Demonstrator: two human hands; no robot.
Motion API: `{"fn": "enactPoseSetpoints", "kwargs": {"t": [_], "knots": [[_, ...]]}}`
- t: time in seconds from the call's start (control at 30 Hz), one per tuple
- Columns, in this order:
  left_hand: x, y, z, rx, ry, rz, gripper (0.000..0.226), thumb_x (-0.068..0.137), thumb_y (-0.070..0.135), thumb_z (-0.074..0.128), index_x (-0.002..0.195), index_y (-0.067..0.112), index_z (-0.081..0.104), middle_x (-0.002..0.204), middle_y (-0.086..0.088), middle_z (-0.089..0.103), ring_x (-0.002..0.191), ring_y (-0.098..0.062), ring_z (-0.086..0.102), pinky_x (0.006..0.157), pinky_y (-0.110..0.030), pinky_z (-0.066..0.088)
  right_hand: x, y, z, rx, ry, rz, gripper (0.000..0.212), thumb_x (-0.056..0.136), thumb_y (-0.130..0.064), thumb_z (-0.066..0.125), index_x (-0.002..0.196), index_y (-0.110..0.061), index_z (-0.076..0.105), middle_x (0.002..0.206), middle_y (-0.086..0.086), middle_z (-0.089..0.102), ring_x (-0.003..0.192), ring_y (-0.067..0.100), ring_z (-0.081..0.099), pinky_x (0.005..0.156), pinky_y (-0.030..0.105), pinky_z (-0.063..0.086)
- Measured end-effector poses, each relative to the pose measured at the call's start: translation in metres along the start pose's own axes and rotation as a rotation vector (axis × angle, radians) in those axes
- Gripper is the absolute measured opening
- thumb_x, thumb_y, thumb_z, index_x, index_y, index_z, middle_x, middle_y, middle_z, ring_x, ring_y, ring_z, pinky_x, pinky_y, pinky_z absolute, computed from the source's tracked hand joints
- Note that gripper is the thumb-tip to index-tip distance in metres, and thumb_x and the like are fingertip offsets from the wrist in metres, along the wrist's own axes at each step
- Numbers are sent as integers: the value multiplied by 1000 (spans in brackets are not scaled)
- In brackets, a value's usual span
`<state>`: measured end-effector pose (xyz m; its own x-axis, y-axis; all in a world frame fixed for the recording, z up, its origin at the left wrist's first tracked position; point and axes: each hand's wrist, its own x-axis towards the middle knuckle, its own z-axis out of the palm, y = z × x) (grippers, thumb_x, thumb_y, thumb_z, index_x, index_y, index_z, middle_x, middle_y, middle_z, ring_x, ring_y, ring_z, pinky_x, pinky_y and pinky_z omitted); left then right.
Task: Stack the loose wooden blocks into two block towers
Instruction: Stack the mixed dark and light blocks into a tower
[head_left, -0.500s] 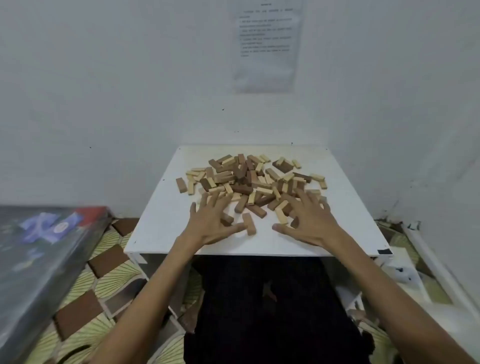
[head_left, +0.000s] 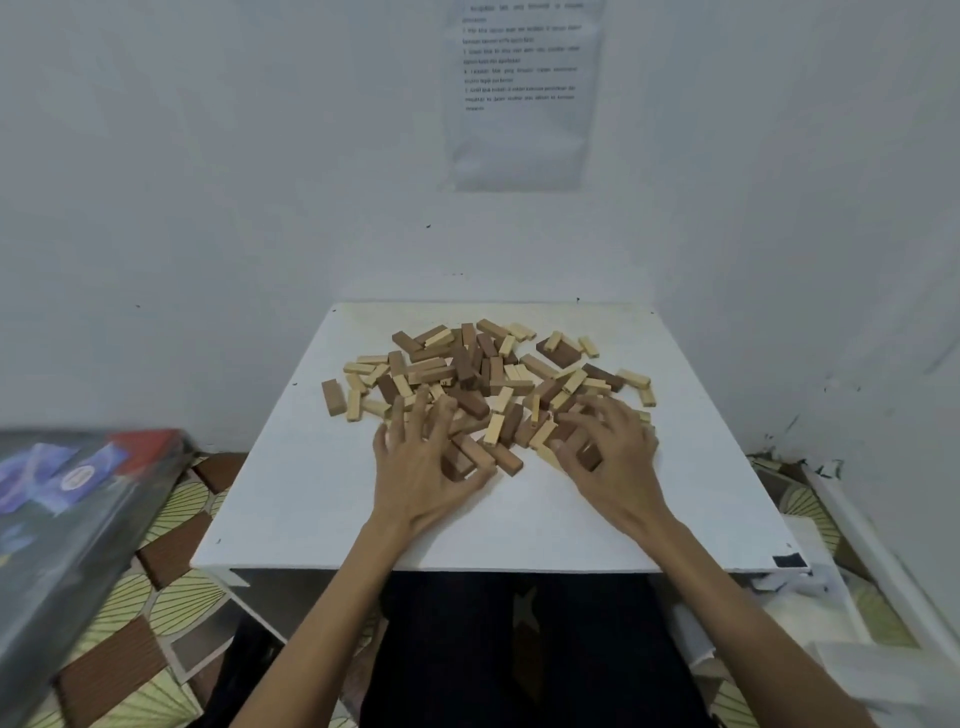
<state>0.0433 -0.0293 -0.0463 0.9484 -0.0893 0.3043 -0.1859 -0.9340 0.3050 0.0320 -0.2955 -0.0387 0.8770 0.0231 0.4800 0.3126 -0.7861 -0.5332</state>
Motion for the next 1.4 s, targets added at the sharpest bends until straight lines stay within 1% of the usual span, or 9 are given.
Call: {"fn": "enactPoseSetpoints", "kwargs": {"t": [0.13,0.27,0.43,0.7,0.9,1.07,1.23,1.3,1.4], "knots": [[-1,-37,-11,24,-84,-108,123,58,110,25,161,47,7,172,0,-16,158,-32,-16,124,-63,3,2,24,-23,-267,-324,168,115,61,-101,49,156,-53,7,168,-13,-12,155,21,-17,119,63,4],[6,-70,-21,-24,-247,-136,134,47,112,32,152,53,-26,161,-5,-42,147,-34,-40,122,-65,-12,12,46,-18,-316,-503,98,128,49,-108,43,149,-60,-20,163,-8,-34,148,26,-37,119,68,-4],[29,-65,-14,-42,-316,-27,129,45,112,35,152,62,-16,165,-7,-35,149,-38,-36,122,-63,-14,35,41,10,-348,-537,-12,107,56,-107,35,146,-70,-9,166,-10,-26,150,30,-32,117,70,-5],[88,-38,18,42,-295,-45,122,49,112,20,155,59,-8,172,-10,-9,156,-40,-11,122,-64,-7,94,41,53,-342,-462,81,97,64,-103,35,150,-66,10,169,-11,-12,155,31,-16,116,70,-2],[128,-37,34,2,-229,-84,109,59,105,33,156,58,12,172,-9,-2,151,-54,5,124,-62,4,120,55,68,-316,-358,128,87,69,-95,46,147,-59,30,167,-6,6,154,36,-3,115,71,3],[144,-28,35,-11,-199,-134,108,59,102,29,155,51,27,171,-6,9,152,-48,13,125,-58,6,131,52,70,-305,-312,166,80,72,-95,42,143,-58,38,165,-7,15,153,35,7,115,66,9],[133,-36,33,-69,-1,-76,87,81,87,35,149,34,46,163,-3,34,148,-30,34,117,-55,28,127,56,43,-304,-159,136,84,77,-97,21,142,-49,43,160,-6,30,151,26,19,113,64,18],[129,-49,26,-133,189,-20,70,90,73,42,138,24,59,143,-2,54,132,-27,52,102,-49,45,126,66,26,-291,-132,228,86,76,-97,22,145,-47,39,162,-4,26,152,28,17,114,66,15],[124,-70,14,-187,356,-34,57,94,64,45,128,23,65,116,0,57,110,-22,53,87,-38,43,120,90,7,-285,-196,406,102,68,-104,18,153,-48,23,168,-3,10,155,29,5,117,67,9]]}}
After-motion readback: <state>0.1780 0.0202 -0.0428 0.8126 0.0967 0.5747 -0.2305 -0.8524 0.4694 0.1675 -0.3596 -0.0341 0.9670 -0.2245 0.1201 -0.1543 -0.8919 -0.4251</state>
